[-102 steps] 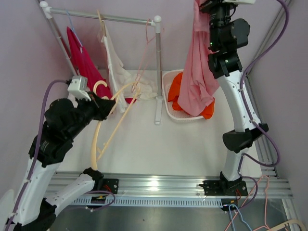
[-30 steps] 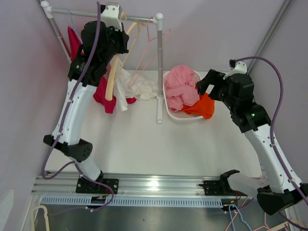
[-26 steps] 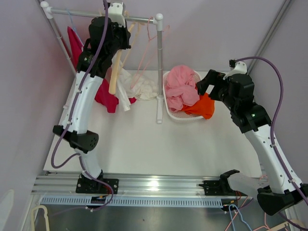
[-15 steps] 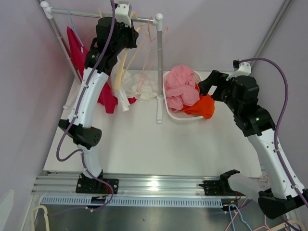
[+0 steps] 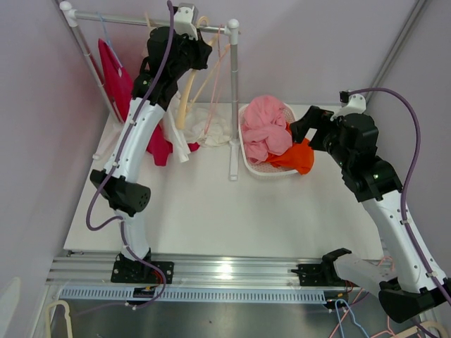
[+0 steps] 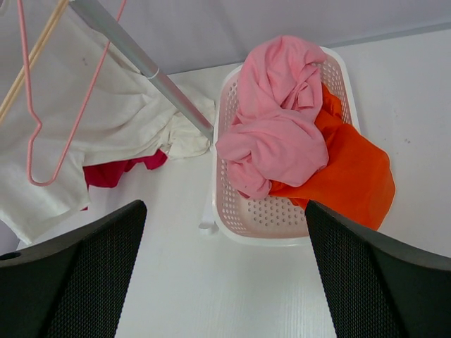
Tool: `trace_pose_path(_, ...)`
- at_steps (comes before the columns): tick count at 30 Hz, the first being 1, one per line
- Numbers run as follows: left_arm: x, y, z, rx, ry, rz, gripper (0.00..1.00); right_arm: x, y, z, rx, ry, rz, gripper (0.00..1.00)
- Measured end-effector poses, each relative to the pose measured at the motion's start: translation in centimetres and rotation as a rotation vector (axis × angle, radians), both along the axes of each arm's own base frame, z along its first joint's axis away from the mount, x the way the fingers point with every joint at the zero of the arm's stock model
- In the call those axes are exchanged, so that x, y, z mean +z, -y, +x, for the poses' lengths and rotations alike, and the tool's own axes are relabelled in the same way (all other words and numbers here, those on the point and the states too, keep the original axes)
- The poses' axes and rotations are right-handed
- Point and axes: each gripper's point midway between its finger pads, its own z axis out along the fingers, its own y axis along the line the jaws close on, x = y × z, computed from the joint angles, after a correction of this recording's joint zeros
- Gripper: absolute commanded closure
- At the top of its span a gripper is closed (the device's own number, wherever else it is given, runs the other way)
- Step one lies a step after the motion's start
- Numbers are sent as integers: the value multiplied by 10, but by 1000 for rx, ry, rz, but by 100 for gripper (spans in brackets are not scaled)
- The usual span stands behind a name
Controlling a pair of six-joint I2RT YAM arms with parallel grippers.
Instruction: Remove the t-shirt from the hanger
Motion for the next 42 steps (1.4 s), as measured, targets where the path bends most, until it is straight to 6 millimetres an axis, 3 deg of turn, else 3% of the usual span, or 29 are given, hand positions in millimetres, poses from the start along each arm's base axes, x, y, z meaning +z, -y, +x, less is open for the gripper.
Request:
trace_pose_path(11, 1, 23, -5, -83, 15, -14, 98, 4, 2, -6, 1, 12, 5, 1)
trace_pose_path(15, 1, 23, -4, -79, 10, -12, 95, 4, 0, -7, 13, 11, 8, 1)
trace_pose_path(21, 0, 23, 4, -61, 15, -20, 98, 5, 0, -12, 21, 15, 12, 0)
trace_pose_path(28, -21, 28, 19, -46, -21, -26, 93, 10, 2, -18, 25, 27, 17, 1)
trace_pose_path(30, -25, 30, 24, -47, -20, -28, 86, 10, 2, -18, 25, 28, 17, 0)
trace_pose_path(31, -24, 30, 25, -47, -16, -31, 77, 10, 2, -19, 25, 29, 18, 1)
trace_pose_path(33, -24, 31, 25, -49, -18, -35, 73, 10, 3, -19, 25, 28, 17, 0)
trace_pose_path(37, -26, 32, 22, -57, -14, -40, 35, 10, 3, -19, 26, 27, 17, 0)
trace_pose_path(39, -27, 30, 19, -54, -23, -39, 35, 10, 1, -20, 32, 27, 19, 1)
trace_pose_path(42, -14, 26, 8, -57, -9, -47, 33, 10, 0, -20, 39, 25, 21, 0)
